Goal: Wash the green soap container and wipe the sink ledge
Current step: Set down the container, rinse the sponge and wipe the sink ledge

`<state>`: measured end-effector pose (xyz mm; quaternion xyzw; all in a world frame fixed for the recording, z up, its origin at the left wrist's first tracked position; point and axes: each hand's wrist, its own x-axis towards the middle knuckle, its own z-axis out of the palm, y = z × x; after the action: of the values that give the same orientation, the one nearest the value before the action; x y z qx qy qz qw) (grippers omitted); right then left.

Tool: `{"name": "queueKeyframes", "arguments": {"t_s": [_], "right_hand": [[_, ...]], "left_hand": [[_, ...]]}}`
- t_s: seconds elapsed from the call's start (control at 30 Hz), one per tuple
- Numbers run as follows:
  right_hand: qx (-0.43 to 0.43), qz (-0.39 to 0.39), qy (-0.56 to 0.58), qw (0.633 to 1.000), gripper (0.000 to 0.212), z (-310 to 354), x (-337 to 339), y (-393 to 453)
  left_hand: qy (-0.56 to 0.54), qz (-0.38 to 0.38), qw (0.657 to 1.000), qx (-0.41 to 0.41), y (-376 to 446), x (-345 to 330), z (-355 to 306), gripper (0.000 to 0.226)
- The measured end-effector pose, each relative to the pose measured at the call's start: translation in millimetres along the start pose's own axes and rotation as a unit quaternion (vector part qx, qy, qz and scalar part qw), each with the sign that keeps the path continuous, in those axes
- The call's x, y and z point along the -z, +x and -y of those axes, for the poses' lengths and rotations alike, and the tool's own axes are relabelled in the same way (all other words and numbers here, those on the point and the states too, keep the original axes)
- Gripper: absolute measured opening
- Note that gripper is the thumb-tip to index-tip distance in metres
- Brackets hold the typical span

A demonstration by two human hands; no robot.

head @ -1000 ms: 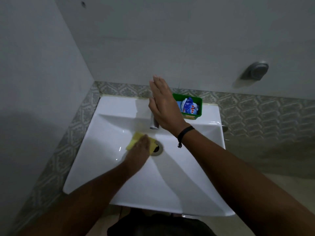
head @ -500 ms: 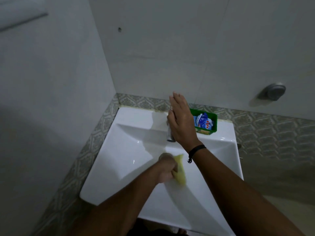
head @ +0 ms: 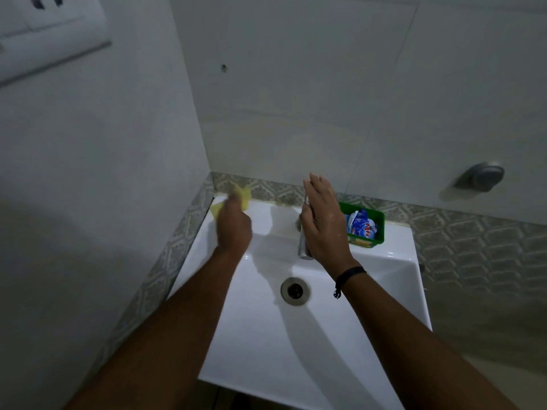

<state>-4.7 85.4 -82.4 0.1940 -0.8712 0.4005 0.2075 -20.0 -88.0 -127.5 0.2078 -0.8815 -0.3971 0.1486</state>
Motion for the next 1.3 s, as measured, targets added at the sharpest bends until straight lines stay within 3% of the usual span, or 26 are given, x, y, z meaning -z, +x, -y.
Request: {"name": "queueKeyframes", "arguments": {"t_s": [0.1,0.17,0.23,0.33,0.4,0.47,0.53,0.67,0.77,0.87,0.93,1.03,1.07,1.13,1.23,1.3], "right_hand": [[0.002,0.004,-0.003,1.0,0.047,-2.3,-0.1,0.3],[0.007,0.008,-0.004,1.0,0.047,-4.8,1.1,0.9],[0.009,0.023,-0.004,1.0,0.047,-5.7,3.8,0.9],[0.019,0.059,-0.001,0.998,0.048,-8.0,10.2,1.4],[0.047,0.092,-0.014,0.995,0.05,-14.2,17.2,3.3],[0.084,0.128,-0.037,0.988,0.052,-22.3,25.0,7.5],[0.11,0.159,-0.046,0.98,0.052,-29.6,32.4,12.1],[0.136,0.199,-0.045,0.97,0.051,-36.2,40.7,18.9],[0.135,0.19,-0.042,0.971,0.052,-34.9,40.8,16.7],[0.077,0.109,0.009,0.991,0.054,-28.7,36.5,-1.7],[-0.011,0.016,0.076,0.997,0.051,-21.0,32.8,-20.3],[-0.174,-0.138,0.157,0.962,0.047,-11.2,20.6,-59.0],[-0.21,-0.156,0.157,0.952,0.045,-10.8,15.1,-73.1],[-0.289,-0.117,0.16,0.937,0.044,-11.7,1.5,-101.5],[-0.407,0.025,0.248,0.879,0.042,-8.6,-18.0,-125.2],[-0.401,0.084,0.315,0.856,0.031,-5.3,-27.0,-132.8]], "left_hand": [[0.099,0.11,0.982,-0.113,-29.3,-31.3,-12.8,0.047],[0.05,0.136,0.976,-0.16,-52.2,-42.3,-26.2,0.036],[0.012,0.15,0.977,-0.151,-68.9,-40.9,-35.1,0.024],[0.015,0.177,0.981,-0.084,-77.8,-26.2,-35.8,0.023],[-0.07,0.243,0.967,0.023,-83.2,-18.0,-32.1,0.026],[-0.198,0.317,0.915,0.153,-91.0,-14.5,-28.9,0.026],[-0.289,0.347,0.862,0.229,-98.1,-18.1,-25.3,0.028],[-0.383,0.341,0.806,0.297,-106.6,-29.4,-25.7,0.023],[-0.394,0.318,0.806,0.307,-117.2,-33.1,-21.3,0.011],[-0.398,0.287,0.813,0.312,-126.9,-37.1,-14.1,0.013],[-0.399,0.272,0.818,0.314,-130.6,-38.4,-10.9,0.015],[-0.411,0.257,0.813,0.321,-131.4,-40.1,-7.8,0.013],[-0.414,0.252,0.814,0.319,-131.1,-41.2,-6.7,0.012],[-0.409,0.246,0.822,0.312,-131.3,-41.7,-7.4,0.011],[-0.385,0.228,0.845,0.292,-132.1,-44.6,-13.5,0.02],[-0.339,0.204,0.87,0.293,-130.3,-45.3,-17.4,0.031]]}}
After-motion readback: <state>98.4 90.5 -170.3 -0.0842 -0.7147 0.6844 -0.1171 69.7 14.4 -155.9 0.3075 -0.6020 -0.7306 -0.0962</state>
